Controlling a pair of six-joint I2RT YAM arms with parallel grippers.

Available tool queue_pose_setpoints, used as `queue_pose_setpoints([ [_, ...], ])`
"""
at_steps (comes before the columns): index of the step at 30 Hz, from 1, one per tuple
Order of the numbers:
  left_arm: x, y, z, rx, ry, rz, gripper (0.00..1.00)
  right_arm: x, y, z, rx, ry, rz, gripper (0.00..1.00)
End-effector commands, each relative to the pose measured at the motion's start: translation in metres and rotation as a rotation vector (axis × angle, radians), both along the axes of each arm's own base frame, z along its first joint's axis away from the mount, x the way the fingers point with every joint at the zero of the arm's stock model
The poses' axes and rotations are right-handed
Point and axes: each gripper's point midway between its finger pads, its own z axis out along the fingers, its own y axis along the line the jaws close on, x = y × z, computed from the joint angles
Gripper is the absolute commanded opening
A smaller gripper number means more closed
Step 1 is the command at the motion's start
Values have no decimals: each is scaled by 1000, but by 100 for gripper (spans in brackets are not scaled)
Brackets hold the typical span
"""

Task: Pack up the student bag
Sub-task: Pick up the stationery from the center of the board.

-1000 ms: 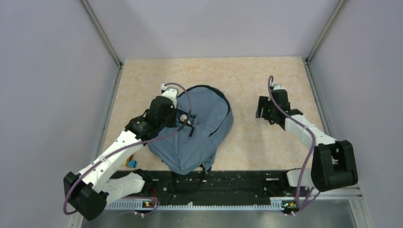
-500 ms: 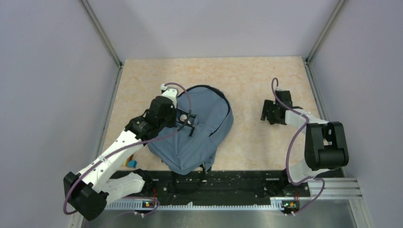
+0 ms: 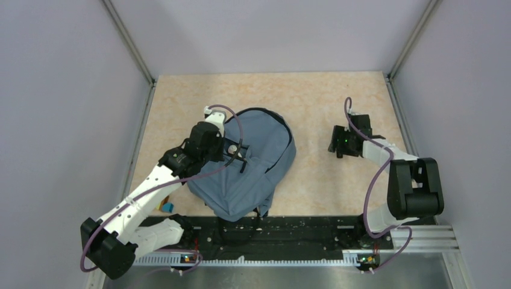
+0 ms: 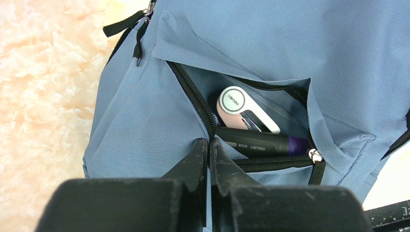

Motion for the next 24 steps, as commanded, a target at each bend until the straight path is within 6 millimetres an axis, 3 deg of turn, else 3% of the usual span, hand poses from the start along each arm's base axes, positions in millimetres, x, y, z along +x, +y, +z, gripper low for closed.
queue_pose_setpoints([
  [1,13,5,20,-21,-95,42,0,5,12,18,49,-63,49,62],
  [15,15,8,17,-4,-89,54,0,40,-22,15,-162,-28,-78,48],
  [24,15,8,18,-6,-90,54,0,56,-18,1,-163,2,-58,45],
])
